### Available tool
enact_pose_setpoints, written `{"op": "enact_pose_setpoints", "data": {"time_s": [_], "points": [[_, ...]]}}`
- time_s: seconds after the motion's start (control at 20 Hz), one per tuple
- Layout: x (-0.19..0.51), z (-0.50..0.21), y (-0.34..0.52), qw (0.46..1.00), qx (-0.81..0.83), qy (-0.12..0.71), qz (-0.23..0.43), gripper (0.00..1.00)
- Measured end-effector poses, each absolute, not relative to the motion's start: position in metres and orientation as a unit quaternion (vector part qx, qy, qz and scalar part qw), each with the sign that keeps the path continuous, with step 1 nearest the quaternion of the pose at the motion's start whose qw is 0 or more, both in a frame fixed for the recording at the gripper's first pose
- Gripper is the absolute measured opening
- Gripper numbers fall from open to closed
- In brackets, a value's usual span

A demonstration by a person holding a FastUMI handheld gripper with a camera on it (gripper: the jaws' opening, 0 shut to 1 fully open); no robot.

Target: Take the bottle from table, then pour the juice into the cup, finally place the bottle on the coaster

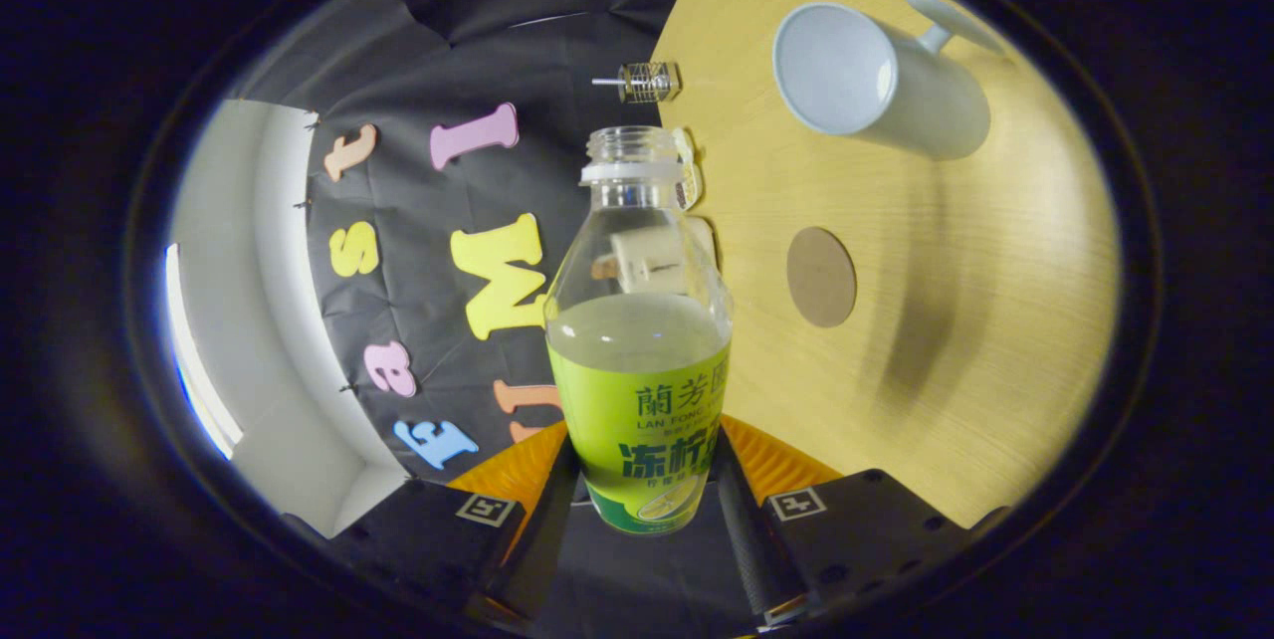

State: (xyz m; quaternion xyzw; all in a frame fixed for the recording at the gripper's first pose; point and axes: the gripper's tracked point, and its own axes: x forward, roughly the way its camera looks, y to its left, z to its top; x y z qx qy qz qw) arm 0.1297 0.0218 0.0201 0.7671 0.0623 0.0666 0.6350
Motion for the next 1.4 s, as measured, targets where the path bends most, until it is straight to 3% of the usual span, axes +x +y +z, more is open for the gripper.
{"op": "enact_pose_setpoints", "data": {"time_s": [0.65,1.4], "points": [[0.134,0.037,0.015,0.574,0.813,0.045,0.088,0.77],[0.134,0.046,0.009,0.549,0.83,0.029,0.097,0.77]]}}
